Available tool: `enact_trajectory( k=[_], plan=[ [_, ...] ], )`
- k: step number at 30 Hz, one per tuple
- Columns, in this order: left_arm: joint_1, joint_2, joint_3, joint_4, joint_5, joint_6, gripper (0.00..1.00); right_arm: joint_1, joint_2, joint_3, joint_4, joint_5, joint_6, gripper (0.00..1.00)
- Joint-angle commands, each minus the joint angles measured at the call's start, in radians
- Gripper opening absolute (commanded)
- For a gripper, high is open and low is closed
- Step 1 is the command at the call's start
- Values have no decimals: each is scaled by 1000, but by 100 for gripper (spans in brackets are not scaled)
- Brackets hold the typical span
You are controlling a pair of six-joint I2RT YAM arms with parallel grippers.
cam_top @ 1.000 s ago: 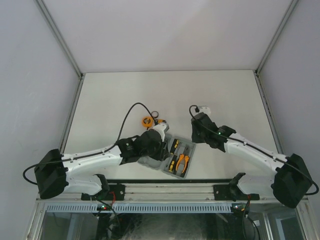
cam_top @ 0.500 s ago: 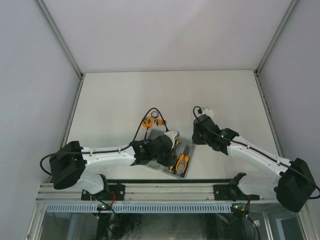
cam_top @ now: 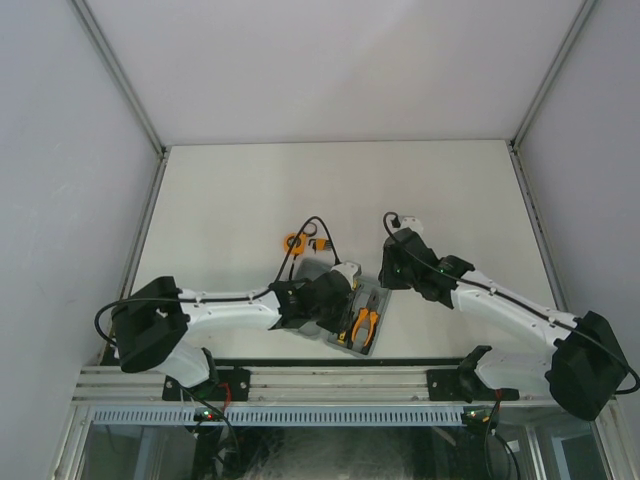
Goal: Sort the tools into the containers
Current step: Adjust the storage box at the center of the board, then adjust the screwdriver in the storage box.
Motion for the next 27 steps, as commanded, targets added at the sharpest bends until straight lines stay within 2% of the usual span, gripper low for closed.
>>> enact_trajectory(
  k=[1,12,19,27],
  plan=[
    [-4,5,32,32,-24,-11,30,1,8,7,69,-36,20,23],
    [-4,17,-22,79,-3,-45,24,4,42,7,117,-84,55,23],
    [-3,15,-61,121,19,-63,19,39,71,7,169,-58,145,23],
    [-4,11,-74,133,32,-62,17,43,139,6,189,-21,229,17]
  ],
)
